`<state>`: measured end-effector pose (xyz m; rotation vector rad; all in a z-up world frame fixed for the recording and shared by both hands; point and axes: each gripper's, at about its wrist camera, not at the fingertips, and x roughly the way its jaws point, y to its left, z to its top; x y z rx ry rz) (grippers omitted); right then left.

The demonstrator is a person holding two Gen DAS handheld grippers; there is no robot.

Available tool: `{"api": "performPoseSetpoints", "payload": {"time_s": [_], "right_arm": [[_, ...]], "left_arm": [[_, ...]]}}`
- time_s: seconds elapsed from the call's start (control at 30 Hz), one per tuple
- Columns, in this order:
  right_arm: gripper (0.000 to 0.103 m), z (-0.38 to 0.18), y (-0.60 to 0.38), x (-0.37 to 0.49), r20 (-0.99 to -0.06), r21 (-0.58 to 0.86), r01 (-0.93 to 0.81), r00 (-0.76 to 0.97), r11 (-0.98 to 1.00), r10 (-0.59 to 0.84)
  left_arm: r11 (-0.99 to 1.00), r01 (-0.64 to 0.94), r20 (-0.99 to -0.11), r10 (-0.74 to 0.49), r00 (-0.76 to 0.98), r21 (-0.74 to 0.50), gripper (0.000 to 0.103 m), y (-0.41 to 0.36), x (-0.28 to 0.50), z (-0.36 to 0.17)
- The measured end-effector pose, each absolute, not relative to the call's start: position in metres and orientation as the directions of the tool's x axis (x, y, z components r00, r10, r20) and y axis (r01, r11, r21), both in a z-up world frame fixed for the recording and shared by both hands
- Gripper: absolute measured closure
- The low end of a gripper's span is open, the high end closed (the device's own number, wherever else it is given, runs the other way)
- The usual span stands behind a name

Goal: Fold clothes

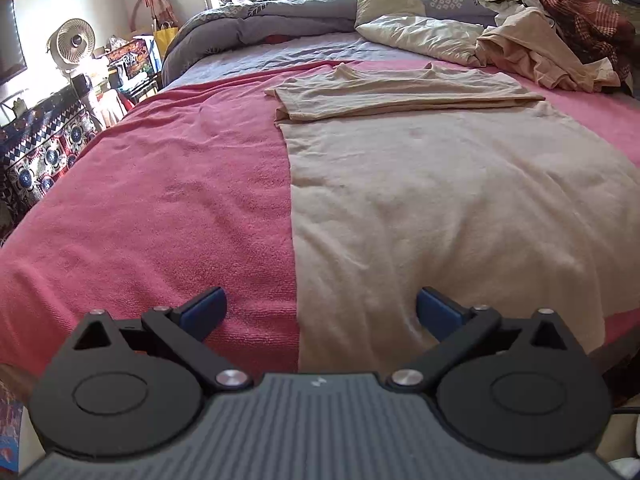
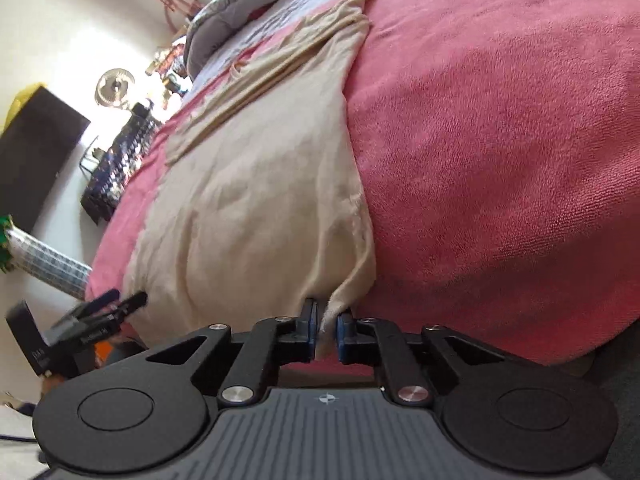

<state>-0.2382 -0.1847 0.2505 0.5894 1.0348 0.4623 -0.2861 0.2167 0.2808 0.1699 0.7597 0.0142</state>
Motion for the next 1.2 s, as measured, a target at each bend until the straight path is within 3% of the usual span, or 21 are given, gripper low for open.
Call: {"api": "performPoseSetpoints", "payload": {"time_s": [0.3, 0.43, 0.6, 0.67, 0.7, 0.77, 0.87, 0.93, 1.0, 1.1, 1.2], "right_arm": [[0.092, 0.299, -0.196, -0.181, -0.350, 0.902, -0.019, 0.550, 0.431, 0.758], [0.092, 0.309, -0.187, -0.145, -0.304, 0.924, -0.018, 0.570, 0.381, 0.764], [0.091, 0.319, -0.178, -0.127, -0.299, 0.914, -0.050, 0.588, 0.402, 0.752], [0.085, 0.336, -0.173, -0.134, -0.393, 0.788, -0.142, 0.632, 0.598, 0.668], [0.081, 0.345, -0.165, -0.143, -0.457, 0.657, -0.203, 0.659, 0.726, 0.598], [0.062, 0.353, -0.146, -0.170, -0.534, 0.299, -0.328, 0.720, 0.896, 0.442], [0.052, 0.341, -0.115, -0.229, -0.498, -0.337, -0.444, 0.832, 0.830, 0.244], [0.044, 0.321, -0.103, -0.268, -0.445, -0.592, -0.475, 0.866, 0.652, 0.227], [0.041, 0.296, -0.091, -0.300, -0.464, -0.685, -0.537, 0.843, 0.493, 0.273], [0.039, 0.260, -0.066, -0.331, -0.526, -0.707, -0.626, 0.776, 0.328, 0.347], [0.037, 0.237, -0.037, -0.339, -0.529, -0.683, -0.670, 0.729, 0.292, 0.434]], "left_arm": [[0.941, 0.326, -0.558, -0.226, 0.798, 0.086, 0.002, 0.184, -0.310, 0.328], [0.876, 0.477, -0.545, -0.365, 0.755, 0.073, 0.001, 0.152, -0.311, 0.329], [0.805, 0.574, -0.583, -0.396, 0.709, 0.151, 0.001, 0.111, -0.306, 0.309], [0.786, 0.576, -0.583, -0.366, 0.726, 0.223, 0.001, 0.101, -0.302, 0.299], [0.793, 0.556, -0.591, -0.330, 0.736, 0.249, 0.001, 0.101, -0.294, 0.293], [0.821, 0.491, -0.615, -0.232, 0.753, 0.291, 0.001, 0.106, -0.274, 0.279], [0.897, 0.407, -0.652, -0.204, 0.730, 0.174, 0.000, 0.135, -0.246, 0.276], [0.932, 0.339, -0.631, -0.185, 0.753, 0.132, 0.001, 0.153, -0.239, 0.281], [0.950, 0.256, -0.600, -0.101, 0.793, 0.179, 0.002, 0.165, -0.235, 0.286], [0.969, 0.150, -0.595, -0.004, 0.804, 0.197, 0.002, 0.191, -0.233, 0.289], [0.976, 0.058, -0.592, 0.080, 0.802, 0.210, 0.002, 0.212, -0.240, 0.294]]}}
